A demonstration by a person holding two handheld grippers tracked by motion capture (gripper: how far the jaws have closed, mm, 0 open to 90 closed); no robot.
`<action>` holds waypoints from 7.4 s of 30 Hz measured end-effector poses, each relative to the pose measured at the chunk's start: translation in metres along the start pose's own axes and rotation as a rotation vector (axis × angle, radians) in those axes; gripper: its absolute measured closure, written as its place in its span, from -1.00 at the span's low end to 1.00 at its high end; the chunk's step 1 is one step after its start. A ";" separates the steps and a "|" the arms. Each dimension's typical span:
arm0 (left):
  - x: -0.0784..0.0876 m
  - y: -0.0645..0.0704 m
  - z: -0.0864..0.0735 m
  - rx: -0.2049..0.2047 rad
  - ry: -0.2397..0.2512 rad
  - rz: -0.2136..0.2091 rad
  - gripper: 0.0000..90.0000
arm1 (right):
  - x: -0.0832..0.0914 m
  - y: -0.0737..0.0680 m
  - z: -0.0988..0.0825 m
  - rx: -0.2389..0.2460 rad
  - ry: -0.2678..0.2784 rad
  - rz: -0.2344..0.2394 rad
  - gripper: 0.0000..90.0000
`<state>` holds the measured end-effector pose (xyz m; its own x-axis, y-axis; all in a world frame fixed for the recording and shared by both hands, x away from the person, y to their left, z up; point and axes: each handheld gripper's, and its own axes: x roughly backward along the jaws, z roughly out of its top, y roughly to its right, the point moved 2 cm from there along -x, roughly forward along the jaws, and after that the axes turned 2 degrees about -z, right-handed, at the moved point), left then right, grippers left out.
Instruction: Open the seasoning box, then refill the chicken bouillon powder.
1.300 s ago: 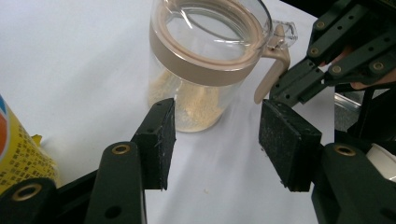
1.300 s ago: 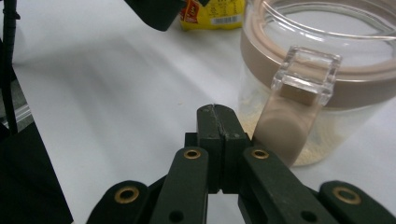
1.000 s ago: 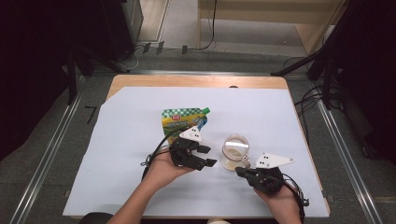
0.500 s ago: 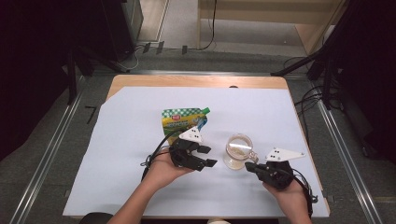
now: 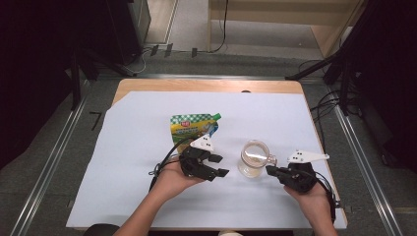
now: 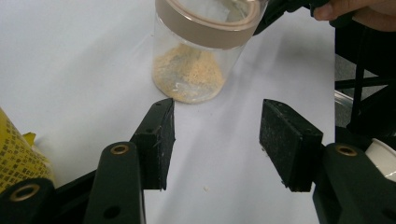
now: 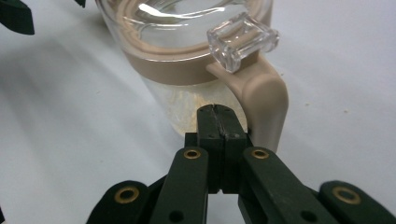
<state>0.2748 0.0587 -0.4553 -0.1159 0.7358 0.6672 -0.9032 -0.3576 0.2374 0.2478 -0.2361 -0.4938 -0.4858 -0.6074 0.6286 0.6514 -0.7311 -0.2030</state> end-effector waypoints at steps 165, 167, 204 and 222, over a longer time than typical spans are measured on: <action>-0.050 0.018 0.029 -0.097 0.060 0.113 -0.78 | -0.050 0.023 0.027 0.048 -0.022 -0.056 1.00; -0.049 0.016 0.031 -0.086 0.057 0.097 -0.78 | -0.050 0.023 0.027 0.048 -0.023 -0.057 1.00; -0.050 0.017 0.085 -0.099 0.063 0.031 -0.71 | -0.050 0.024 0.027 0.028 -0.022 -0.035 1.00; -0.055 0.012 0.092 -0.082 0.042 -0.007 -0.68 | -0.030 0.033 0.027 -0.018 0.038 -0.060 1.00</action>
<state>0.3084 -0.0388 -0.4239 -0.1255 0.7619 0.6354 -0.9348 -0.3054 0.1816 0.2994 -0.2334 -0.4996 -0.5457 -0.5731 0.6114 0.6102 -0.7718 -0.1789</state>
